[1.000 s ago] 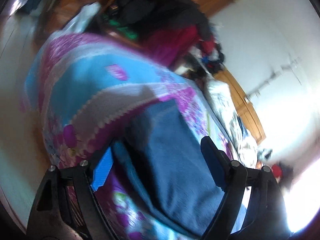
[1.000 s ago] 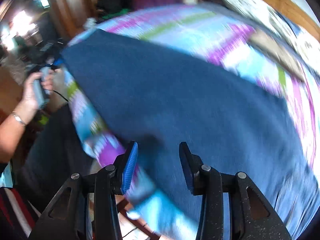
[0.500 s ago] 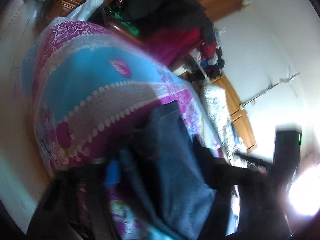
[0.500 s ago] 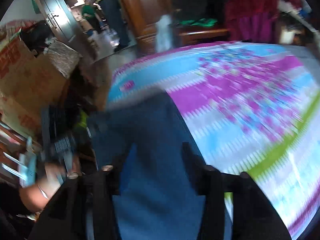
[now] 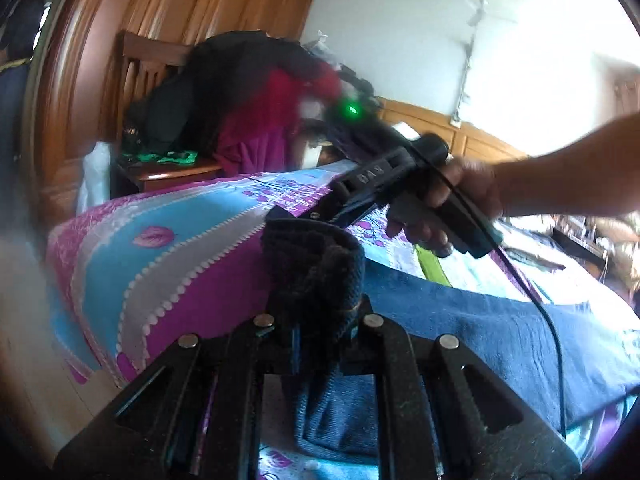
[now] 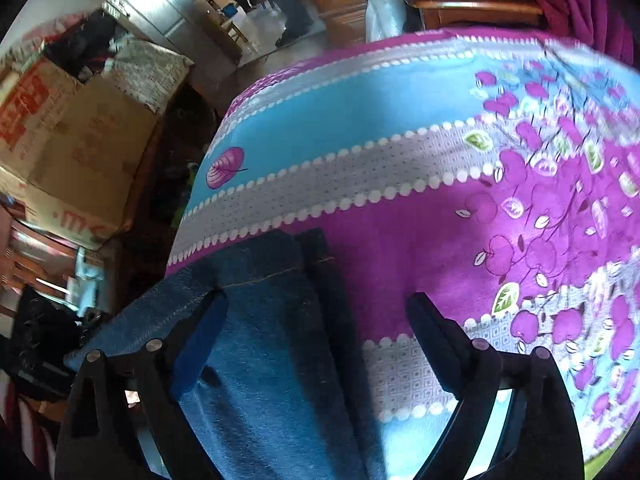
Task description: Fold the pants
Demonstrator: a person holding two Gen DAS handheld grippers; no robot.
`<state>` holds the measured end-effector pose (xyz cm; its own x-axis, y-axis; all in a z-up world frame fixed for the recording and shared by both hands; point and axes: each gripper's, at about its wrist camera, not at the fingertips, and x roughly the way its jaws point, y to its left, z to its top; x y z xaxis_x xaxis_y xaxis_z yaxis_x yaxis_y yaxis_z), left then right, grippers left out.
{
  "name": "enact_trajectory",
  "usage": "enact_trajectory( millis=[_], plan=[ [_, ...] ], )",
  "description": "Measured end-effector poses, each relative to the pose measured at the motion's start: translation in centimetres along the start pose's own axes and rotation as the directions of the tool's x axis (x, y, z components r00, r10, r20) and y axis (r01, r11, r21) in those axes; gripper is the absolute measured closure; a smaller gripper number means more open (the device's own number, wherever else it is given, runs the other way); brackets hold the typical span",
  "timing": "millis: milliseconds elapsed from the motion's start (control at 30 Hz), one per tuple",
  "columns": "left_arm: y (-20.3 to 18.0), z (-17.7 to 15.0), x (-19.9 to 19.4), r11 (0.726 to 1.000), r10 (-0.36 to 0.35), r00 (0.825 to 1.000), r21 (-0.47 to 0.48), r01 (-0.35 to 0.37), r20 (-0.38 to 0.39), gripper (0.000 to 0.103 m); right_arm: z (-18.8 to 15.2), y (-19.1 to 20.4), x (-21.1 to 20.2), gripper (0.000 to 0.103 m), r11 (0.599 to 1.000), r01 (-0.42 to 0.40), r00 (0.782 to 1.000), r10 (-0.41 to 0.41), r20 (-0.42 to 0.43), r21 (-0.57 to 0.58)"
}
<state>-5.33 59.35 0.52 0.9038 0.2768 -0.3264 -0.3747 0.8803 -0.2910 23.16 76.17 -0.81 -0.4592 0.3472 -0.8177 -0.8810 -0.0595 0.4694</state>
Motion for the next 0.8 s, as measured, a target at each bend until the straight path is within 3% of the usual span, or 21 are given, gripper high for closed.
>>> enact_trajectory(
  millis=[100, 200, 233, 300, 333, 400, 433, 467, 533, 667, 800],
  plan=[
    [2.5, -0.3, -0.1, 0.992, 0.006, 1.000, -0.124, -0.007, -0.006, 0.090, -0.1, -1.1, 0.3, 0.000, 0.992, -0.119, 0.992, 0.118, 0.045, 0.033],
    [5.0, -1.3, 0.2, 0.961, 0.005, 0.999, -0.275, -0.015, -0.037, 0.090, 0.4, -1.4, 0.7, 0.000, 0.983, -0.182, 0.981, 0.180, 0.072, 0.013],
    [5.7, -1.7, 0.4, 0.948, 0.004, 0.999, -0.317, -0.020, -0.049, 0.090, 0.6, -1.2, 0.9, 0.003, 0.979, -0.204, 0.976, 0.204, 0.076, -0.007],
    [5.8, -2.2, 0.5, 0.942, 0.005, 0.998, -0.336, -0.026, -0.064, 0.090, 0.5, -0.2, 1.0, 0.031, 0.967, -0.249, 0.966, 0.251, 0.061, -0.050],
    [5.6, -2.3, 0.6, 0.942, 0.010, 0.998, -0.334, -0.031, -0.066, 0.090, 0.6, -0.1, 1.3, 0.040, 0.972, -0.229, 0.972, 0.232, 0.048, -0.059],
    [5.1, -2.2, 0.6, 0.943, 0.017, 0.998, -0.332, -0.038, -0.068, 0.090, 0.6, 0.0, 1.1, 0.050, 0.977, -0.198, 0.978, 0.202, 0.046, -0.079],
    [5.1, -2.1, 0.8, 0.942, 0.017, 0.997, -0.334, -0.040, -0.071, 0.089, 0.6, 0.2, 0.9, 0.065, 0.977, -0.193, 0.980, 0.197, 0.041, -0.090],
    [5.3, -2.3, 0.9, 0.939, 0.020, 0.997, -0.341, -0.046, -0.079, 0.089, 0.6, 0.9, 0.9, 0.073, 0.978, -0.172, 0.983, 0.178, 0.036, -0.116],
    [5.6, -2.5, 0.8, 0.936, 0.025, 0.996, -0.348, -0.055, -0.088, 0.088, 0.3, 2.3, 0.4, 0.079, 0.977, -0.128, 0.990, 0.135, 0.029, -0.172],
    [5.1, -2.2, 0.4, 0.942, 0.040, 0.994, -0.328, -0.070, -0.097, 0.088, -0.6, 4.8, -2.3, 0.081, 0.969, -0.056, 0.994, 0.078, 0.082, -0.241],
    [2.7, -0.5, -1.0, 0.969, 0.022, 0.997, -0.244, -0.041, -0.080, 0.088, -4.4, 7.2, -7.5, 0.081, 0.967, -0.001, 0.983, 0.047, 0.177, -0.254]
  ],
)
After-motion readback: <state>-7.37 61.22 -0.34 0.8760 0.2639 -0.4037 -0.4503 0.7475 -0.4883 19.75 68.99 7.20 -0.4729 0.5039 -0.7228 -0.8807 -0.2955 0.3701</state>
